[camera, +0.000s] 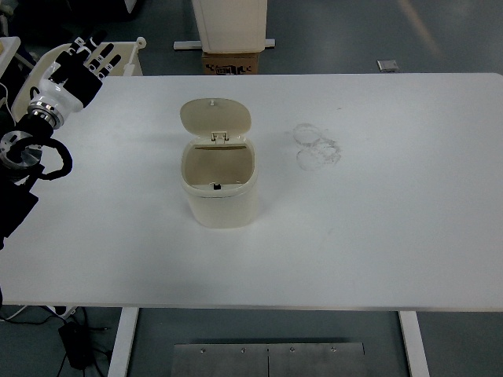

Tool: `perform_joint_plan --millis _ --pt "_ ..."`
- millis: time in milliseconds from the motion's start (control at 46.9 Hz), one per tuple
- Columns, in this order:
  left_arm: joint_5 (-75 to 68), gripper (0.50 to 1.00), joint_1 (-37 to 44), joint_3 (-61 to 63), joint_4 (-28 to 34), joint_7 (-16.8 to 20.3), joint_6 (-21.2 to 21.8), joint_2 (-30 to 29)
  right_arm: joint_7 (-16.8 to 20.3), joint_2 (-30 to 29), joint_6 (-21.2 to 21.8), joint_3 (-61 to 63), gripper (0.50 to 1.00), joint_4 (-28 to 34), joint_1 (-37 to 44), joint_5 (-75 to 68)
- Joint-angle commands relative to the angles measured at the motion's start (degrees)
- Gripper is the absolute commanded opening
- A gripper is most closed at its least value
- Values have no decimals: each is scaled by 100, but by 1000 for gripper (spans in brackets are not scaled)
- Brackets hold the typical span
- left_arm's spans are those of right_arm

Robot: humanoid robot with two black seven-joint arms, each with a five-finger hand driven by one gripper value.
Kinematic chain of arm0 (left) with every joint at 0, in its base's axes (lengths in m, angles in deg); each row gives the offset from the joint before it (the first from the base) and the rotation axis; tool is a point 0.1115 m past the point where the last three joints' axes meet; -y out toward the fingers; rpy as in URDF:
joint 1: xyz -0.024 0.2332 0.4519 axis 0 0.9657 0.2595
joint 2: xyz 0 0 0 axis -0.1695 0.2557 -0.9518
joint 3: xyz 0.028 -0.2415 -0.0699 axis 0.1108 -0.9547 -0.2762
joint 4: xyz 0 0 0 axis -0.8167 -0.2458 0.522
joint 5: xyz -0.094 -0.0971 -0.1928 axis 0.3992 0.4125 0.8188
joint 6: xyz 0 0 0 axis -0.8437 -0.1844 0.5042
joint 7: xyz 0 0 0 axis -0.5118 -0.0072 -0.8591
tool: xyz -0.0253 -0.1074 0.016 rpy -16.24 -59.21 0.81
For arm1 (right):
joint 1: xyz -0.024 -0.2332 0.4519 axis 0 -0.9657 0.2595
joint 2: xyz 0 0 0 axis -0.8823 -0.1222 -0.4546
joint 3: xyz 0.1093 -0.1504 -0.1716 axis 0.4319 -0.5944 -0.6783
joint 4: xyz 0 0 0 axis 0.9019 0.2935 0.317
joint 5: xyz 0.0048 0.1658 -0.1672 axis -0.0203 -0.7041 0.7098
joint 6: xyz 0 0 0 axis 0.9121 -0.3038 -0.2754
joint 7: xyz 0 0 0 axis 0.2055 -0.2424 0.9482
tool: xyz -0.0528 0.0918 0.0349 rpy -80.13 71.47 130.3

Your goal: Open trash can

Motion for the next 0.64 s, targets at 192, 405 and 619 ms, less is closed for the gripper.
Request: perform_joint_plan --millis 192,405,619 --pt "44 1000 404 -287 37 183 -12 258 1 0 -5 17 993 0 18 10" --pt "44 1000 580 -323 37 191 -82 346 1 0 3 17 993 0 18 -25" --pt "44 1000 615 -332 46 191 -285 487 1 0 3 35 993 0 9 -43"
